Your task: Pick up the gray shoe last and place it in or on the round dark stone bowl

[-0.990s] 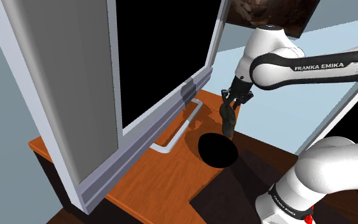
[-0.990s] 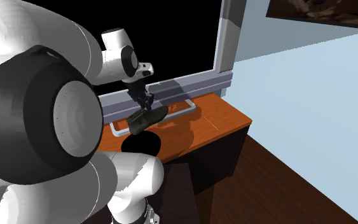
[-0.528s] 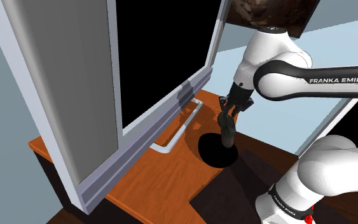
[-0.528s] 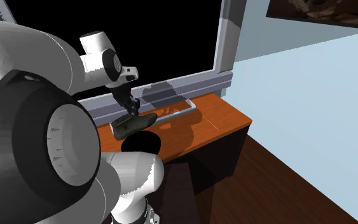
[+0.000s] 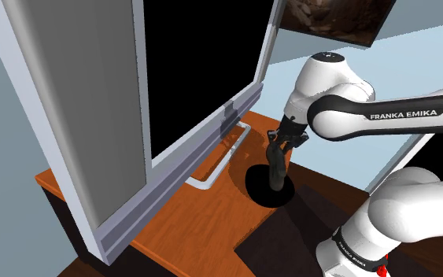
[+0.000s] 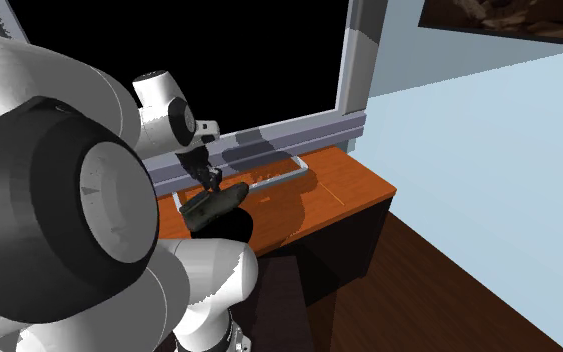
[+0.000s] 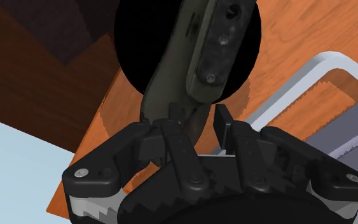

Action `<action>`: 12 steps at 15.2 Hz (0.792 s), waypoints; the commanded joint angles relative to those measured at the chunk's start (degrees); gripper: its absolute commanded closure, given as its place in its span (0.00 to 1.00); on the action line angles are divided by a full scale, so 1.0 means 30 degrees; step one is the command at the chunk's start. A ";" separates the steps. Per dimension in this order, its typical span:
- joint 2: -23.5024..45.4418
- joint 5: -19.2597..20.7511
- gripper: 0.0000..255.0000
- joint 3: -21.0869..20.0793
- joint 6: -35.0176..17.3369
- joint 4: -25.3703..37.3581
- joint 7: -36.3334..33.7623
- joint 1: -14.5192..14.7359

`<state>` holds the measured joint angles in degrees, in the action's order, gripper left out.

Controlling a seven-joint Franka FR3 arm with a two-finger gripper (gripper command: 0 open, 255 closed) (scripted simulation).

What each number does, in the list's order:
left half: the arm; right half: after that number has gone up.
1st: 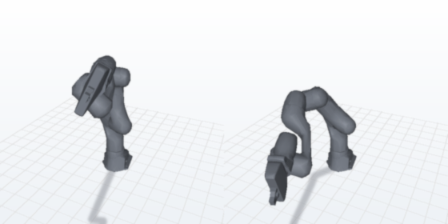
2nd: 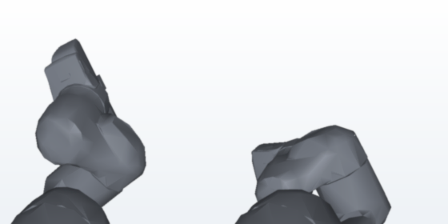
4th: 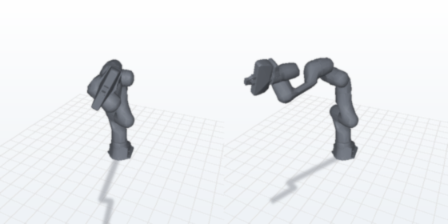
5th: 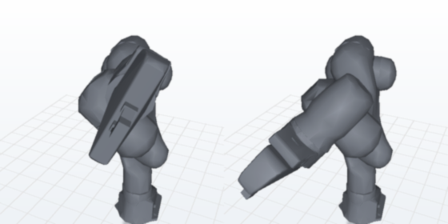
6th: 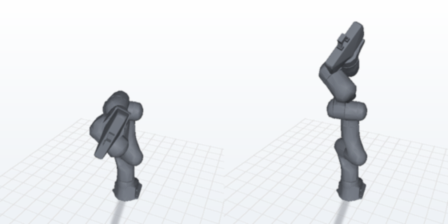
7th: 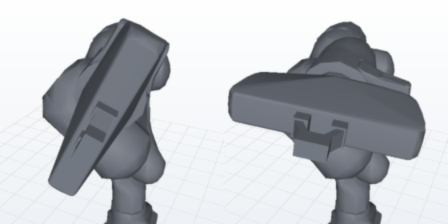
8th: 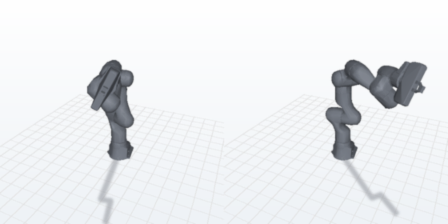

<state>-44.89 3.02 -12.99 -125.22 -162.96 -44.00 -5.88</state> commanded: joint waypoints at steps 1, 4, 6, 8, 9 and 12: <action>0.0322 0.0004 1.00 -0.0126 -0.0717 -0.0378 -0.0161 -0.0016; 0.0803 0.0040 1.00 -0.0281 -0.1716 -0.0906 -0.0358 -0.0077; 0.1172 0.0077 1.00 -0.0394 -0.2408 -0.1236 -0.0500 -0.0133; 0.1579 0.0128 1.00 -0.0517 -0.3120 -0.1547 -0.0653 -0.0206; 0.1799 0.0159 1.00 -0.0583 -0.3484 -0.1694 -0.0734 -0.0249; 0.2390 0.0257 1.00 -0.0762 -0.4413 -0.2039 -0.0950 -0.0380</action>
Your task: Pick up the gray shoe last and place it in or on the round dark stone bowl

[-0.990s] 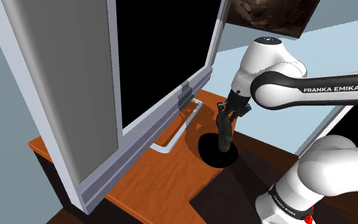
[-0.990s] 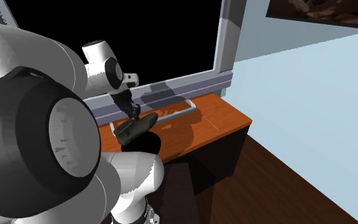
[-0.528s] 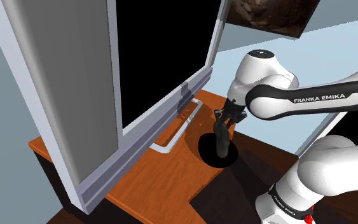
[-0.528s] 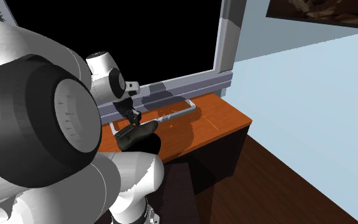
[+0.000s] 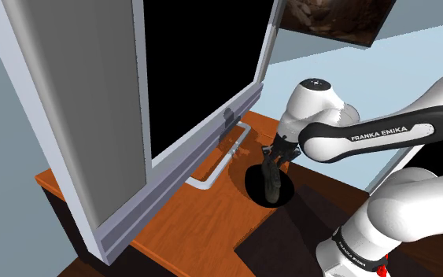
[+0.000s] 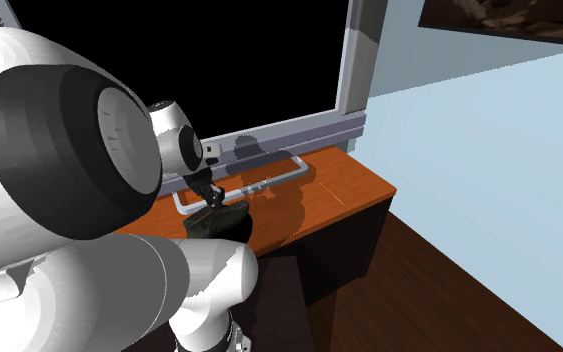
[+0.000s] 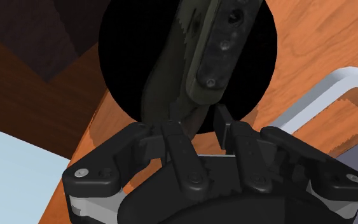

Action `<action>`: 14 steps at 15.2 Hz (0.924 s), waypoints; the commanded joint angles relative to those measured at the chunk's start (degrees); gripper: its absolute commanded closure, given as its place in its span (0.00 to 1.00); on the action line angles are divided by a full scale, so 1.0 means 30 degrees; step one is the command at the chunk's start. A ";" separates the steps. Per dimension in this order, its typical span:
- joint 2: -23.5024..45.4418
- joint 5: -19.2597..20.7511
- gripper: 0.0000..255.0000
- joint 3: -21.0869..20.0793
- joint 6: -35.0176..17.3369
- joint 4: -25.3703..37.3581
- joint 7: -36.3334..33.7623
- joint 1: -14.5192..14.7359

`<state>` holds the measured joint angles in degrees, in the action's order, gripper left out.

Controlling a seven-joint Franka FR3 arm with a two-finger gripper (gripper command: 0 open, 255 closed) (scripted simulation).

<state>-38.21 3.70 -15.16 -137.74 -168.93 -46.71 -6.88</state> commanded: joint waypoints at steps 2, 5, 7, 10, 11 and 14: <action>0.0164 0.0033 1.00 -0.0039 -0.0240 -0.0049 -0.0045 -0.0045; 0.0164 0.0033 1.00 -0.0039 -0.0241 -0.0049 -0.0045 -0.0045; 0.0164 0.0033 1.00 -0.0039 -0.0241 -0.0049 -0.0045 -0.0045; 0.0164 0.0033 0.00 -0.0039 -0.0240 -0.0049 -0.0045 -0.0045; 0.0164 0.0033 0.00 -0.0039 -0.0240 -0.0049 -0.0045 -0.0045; -0.0536 -0.0145 0.00 0.0062 0.0750 0.0228 0.0067 0.0202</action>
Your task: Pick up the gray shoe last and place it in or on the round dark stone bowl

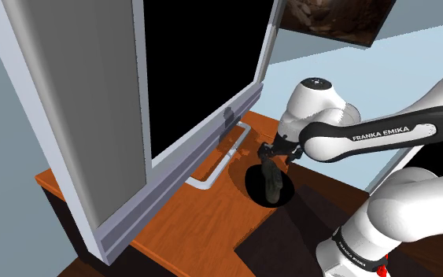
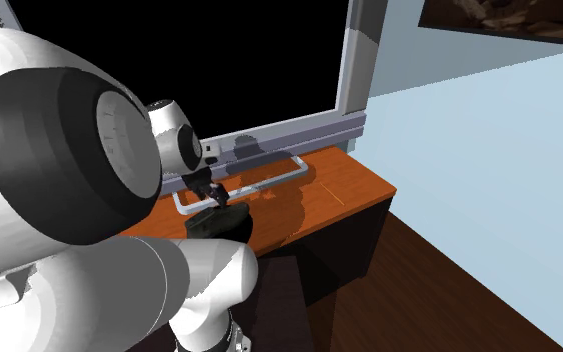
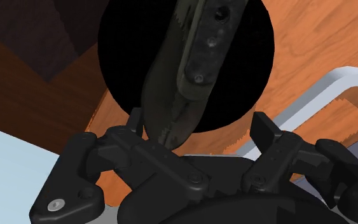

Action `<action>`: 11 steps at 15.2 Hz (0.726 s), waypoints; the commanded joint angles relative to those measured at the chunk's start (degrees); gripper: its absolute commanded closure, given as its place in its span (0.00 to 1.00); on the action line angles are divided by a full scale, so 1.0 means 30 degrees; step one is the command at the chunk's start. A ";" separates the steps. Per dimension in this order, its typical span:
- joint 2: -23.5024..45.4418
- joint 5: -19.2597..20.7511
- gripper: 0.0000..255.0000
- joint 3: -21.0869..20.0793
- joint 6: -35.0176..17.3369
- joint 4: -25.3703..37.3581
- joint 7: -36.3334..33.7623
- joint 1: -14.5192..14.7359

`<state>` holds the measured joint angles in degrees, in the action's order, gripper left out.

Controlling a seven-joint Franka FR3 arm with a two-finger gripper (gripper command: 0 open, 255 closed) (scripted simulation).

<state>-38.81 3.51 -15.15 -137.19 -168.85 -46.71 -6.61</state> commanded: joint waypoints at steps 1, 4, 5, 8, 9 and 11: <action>-0.0973 -0.0227 0.00 0.0138 0.1529 0.0513 0.0157 0.0321; -0.1954 -0.0424 0.00 0.0247 0.3171 0.1157 0.0279 0.0620; -0.1954 -0.0425 0.00 0.0246 0.3171 0.1157 0.0280 0.0619; -0.1954 -0.0425 0.00 0.0246 0.3171 0.1157 0.0280 0.0619; -0.1954 -0.0425 0.00 0.0246 0.3171 0.1157 0.0280 0.0619; -0.1953 -0.0424 0.00 0.0246 0.3167 0.1156 0.0280 0.0618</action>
